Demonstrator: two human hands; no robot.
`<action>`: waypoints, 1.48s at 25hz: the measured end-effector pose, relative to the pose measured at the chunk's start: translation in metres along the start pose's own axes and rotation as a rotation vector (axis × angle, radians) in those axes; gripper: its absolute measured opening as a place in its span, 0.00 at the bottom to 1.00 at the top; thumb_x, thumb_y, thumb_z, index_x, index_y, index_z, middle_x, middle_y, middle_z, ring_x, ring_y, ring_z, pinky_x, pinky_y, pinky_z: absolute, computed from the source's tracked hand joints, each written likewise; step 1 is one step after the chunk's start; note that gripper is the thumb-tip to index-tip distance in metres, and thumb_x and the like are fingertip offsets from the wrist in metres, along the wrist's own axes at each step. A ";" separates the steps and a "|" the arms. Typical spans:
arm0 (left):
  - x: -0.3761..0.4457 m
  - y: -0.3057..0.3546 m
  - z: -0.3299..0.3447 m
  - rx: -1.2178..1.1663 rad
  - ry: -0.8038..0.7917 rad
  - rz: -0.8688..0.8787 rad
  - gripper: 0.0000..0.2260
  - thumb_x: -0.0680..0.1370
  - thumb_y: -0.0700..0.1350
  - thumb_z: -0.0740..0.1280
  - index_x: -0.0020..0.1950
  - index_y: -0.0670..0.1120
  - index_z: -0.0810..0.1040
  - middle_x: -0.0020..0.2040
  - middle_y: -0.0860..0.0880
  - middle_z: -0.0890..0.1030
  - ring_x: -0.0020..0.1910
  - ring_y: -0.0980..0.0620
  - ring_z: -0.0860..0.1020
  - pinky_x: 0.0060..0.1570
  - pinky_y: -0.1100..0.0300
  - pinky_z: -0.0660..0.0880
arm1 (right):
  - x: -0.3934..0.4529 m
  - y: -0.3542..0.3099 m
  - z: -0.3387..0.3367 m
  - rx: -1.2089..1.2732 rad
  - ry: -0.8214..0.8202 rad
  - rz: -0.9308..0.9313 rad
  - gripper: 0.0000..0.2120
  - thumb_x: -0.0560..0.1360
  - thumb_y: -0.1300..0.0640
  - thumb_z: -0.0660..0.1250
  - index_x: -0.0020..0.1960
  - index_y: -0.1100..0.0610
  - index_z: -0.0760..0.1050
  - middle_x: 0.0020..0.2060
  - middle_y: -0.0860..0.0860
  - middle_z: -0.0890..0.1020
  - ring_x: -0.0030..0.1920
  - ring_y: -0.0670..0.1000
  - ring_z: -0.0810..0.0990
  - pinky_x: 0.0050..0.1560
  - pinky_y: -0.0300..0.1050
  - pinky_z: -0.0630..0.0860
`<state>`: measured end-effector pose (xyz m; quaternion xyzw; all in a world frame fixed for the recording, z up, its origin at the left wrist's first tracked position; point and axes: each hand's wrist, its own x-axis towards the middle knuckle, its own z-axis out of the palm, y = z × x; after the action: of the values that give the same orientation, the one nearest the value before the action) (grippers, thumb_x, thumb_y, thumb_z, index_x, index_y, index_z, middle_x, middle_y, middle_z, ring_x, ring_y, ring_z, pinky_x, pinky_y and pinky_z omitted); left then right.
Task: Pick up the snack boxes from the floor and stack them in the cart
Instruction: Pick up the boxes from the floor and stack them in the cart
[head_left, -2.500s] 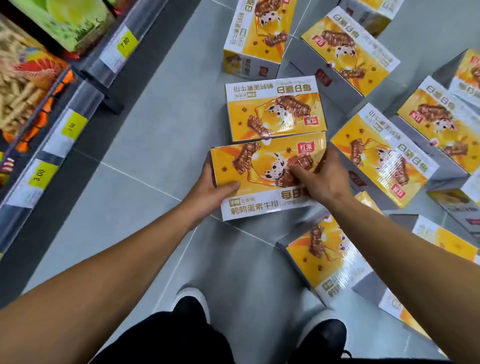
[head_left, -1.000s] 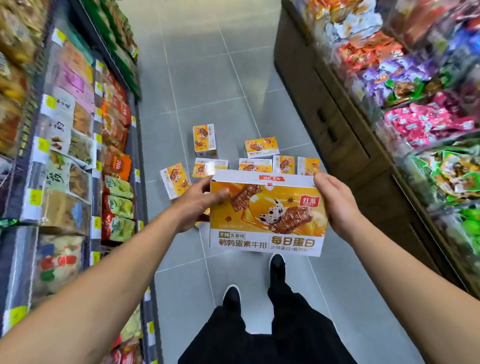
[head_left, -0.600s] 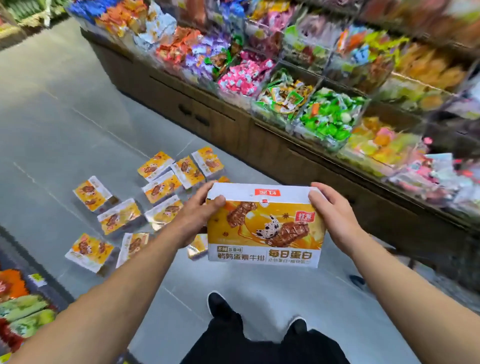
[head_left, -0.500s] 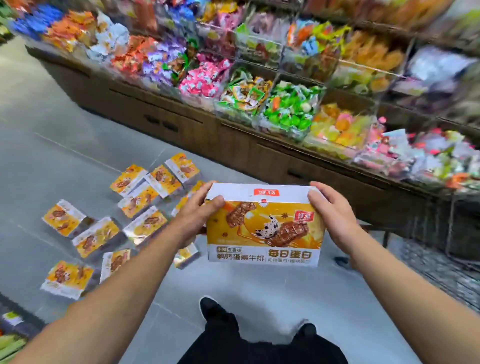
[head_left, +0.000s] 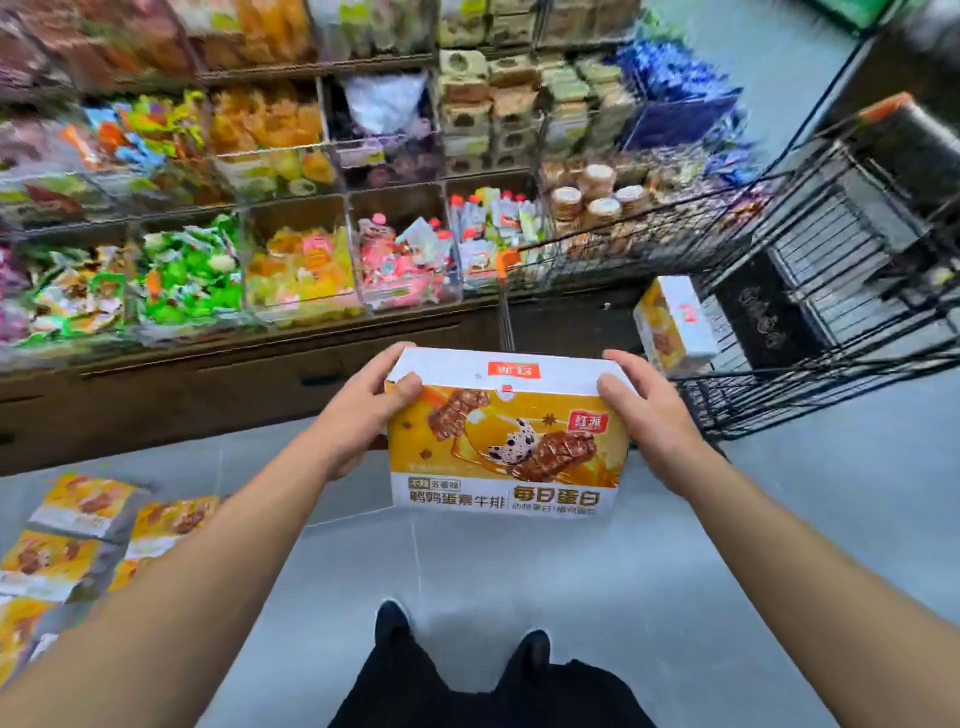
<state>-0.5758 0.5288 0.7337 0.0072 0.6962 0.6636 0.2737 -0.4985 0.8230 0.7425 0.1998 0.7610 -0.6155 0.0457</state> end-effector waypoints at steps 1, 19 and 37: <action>0.017 0.007 0.016 0.033 -0.040 0.005 0.36 0.59 0.66 0.76 0.65 0.61 0.71 0.57 0.53 0.81 0.48 0.53 0.83 0.37 0.58 0.79 | 0.005 0.004 -0.025 -0.012 -0.020 0.007 0.25 0.77 0.50 0.67 0.72 0.50 0.66 0.62 0.49 0.76 0.54 0.46 0.80 0.45 0.41 0.78; 0.355 0.063 0.212 0.407 -0.233 -0.103 0.12 0.79 0.51 0.64 0.59 0.66 0.71 0.54 0.52 0.80 0.46 0.48 0.79 0.45 0.52 0.77 | 0.175 0.040 -0.203 -0.365 0.380 0.001 0.42 0.59 0.57 0.83 0.67 0.55 0.67 0.58 0.48 0.71 0.53 0.37 0.69 0.48 0.20 0.65; 0.598 -0.036 0.354 0.595 0.009 -0.225 0.23 0.74 0.38 0.69 0.69 0.45 0.71 0.58 0.52 0.75 0.55 0.53 0.73 0.50 0.59 0.70 | 0.402 0.189 -0.259 -0.955 -0.176 0.356 0.52 0.67 0.35 0.67 0.76 0.54 0.40 0.63 0.55 0.65 0.61 0.59 0.69 0.59 0.54 0.72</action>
<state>-0.9332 1.0730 0.4892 0.0070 0.8574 0.3962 0.3283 -0.7529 1.2004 0.5041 0.2304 0.9047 -0.1968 0.2996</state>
